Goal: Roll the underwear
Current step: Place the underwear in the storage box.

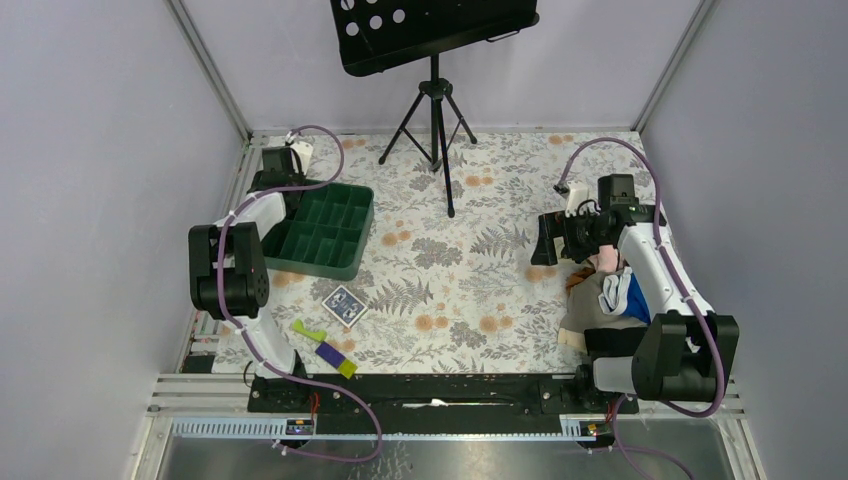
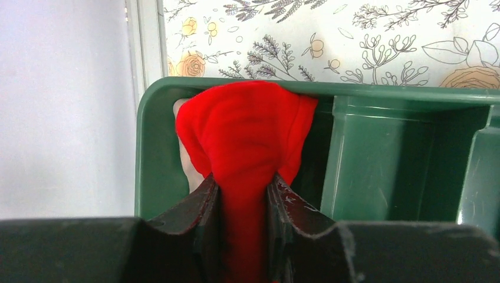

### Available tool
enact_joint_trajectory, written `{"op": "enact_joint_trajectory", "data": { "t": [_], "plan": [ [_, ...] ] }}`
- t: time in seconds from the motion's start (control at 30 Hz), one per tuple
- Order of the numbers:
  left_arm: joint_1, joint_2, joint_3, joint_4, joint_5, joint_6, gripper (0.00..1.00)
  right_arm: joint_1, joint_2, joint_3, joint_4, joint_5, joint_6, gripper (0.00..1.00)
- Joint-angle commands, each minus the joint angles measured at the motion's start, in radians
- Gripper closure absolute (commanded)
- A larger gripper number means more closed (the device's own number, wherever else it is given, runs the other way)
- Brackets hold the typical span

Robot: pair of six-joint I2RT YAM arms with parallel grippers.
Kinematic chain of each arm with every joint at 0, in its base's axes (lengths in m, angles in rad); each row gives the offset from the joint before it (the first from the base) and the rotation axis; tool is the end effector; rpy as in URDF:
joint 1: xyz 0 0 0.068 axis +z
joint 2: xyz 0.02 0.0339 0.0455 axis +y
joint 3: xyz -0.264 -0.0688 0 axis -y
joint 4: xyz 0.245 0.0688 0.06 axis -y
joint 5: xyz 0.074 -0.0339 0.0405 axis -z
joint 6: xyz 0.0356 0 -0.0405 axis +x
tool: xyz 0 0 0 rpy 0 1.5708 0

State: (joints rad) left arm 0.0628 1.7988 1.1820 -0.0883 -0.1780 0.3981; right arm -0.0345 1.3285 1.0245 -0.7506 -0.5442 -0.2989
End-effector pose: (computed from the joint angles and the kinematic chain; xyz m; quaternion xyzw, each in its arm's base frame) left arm 0.3961 0.0312 0.2072 0.1141 0.8977 0.1740 0.3883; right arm 0.2604 0.0095 0.2629 -0.1908 0.9141 0.2155 0.2856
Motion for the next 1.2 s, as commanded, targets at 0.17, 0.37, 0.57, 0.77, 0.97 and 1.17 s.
{"op": "enact_joint_trajectory", "data": {
  "t": [0.17, 0.37, 0.57, 0.77, 0.97, 1.17],
  "plan": [
    [-0.007, -0.086, 0.007, -0.04, 0.033, -0.074, 1.0, -0.021, -0.014, -0.007, 0.007, -0.047, 0.009, 0.01],
    [-0.005, -0.133, -0.023, -0.025, 0.053, -0.05, 1.0, -0.021, 0.013, 0.002, 0.021, -0.059, 0.017, 0.01],
    [-0.008, -0.111, -0.028, -0.034, 0.071, -0.051, 1.0, -0.021, 0.026, 0.012, 0.02, -0.06, 0.017, 0.01],
    [-0.006, -0.051, -0.016, -0.052, 0.086, -0.021, 1.0, -0.022, 0.015, 0.009, 0.008, -0.052, 0.011, 0.01],
    [0.035, 0.015, 0.032, -0.097, 0.169, -0.034, 1.0, -0.024, 0.003, -0.003, 0.0, -0.05, 0.007, 0.01],
    [0.101, 0.106, 0.144, -0.213, 0.399, -0.011, 1.0, -0.031, -0.001, -0.001, -0.014, -0.04, -0.004, 0.01]
  ]
}}
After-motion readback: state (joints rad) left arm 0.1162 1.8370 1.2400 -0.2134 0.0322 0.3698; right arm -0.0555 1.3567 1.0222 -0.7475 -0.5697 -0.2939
